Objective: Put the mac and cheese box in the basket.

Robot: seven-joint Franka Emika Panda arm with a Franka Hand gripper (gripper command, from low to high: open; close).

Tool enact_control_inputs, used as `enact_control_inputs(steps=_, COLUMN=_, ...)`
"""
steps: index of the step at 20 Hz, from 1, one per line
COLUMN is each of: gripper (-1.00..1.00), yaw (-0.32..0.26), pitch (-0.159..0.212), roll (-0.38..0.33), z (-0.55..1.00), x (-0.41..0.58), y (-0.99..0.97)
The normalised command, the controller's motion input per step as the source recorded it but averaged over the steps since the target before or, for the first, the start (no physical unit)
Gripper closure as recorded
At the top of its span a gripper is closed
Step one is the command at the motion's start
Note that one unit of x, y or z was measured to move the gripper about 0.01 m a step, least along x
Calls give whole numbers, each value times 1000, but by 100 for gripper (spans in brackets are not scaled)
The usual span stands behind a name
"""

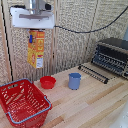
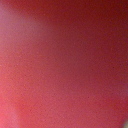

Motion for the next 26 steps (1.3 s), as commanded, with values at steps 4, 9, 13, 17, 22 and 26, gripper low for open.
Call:
enact_control_inputs(steps=4, gripper=100, yaw=19, pitch=64, roll=-11, z=-310, x=-126, y=928)
enact_control_inputs(steps=9, gripper=100, yaw=41, pitch=-73, roll=-106, z=-946, x=-177, y=689)
enact_control_inputs(steps=13, gripper=100, yaw=96, pitch=-137, roll=-166, z=-781, x=-131, y=331)
enact_control_inputs(steps=17, gripper=100, yaw=163, pitch=-40, roll=-202, z=-331, x=-1, y=-23)
enact_control_inputs(steps=22, gripper=-100, yaw=123, pitch=7, roll=-81, z=0, x=139, y=0)
enact_control_inputs(steps=26, gripper=-100, yaw=25, pitch=14, roll=-8, z=87, x=225, y=-2)
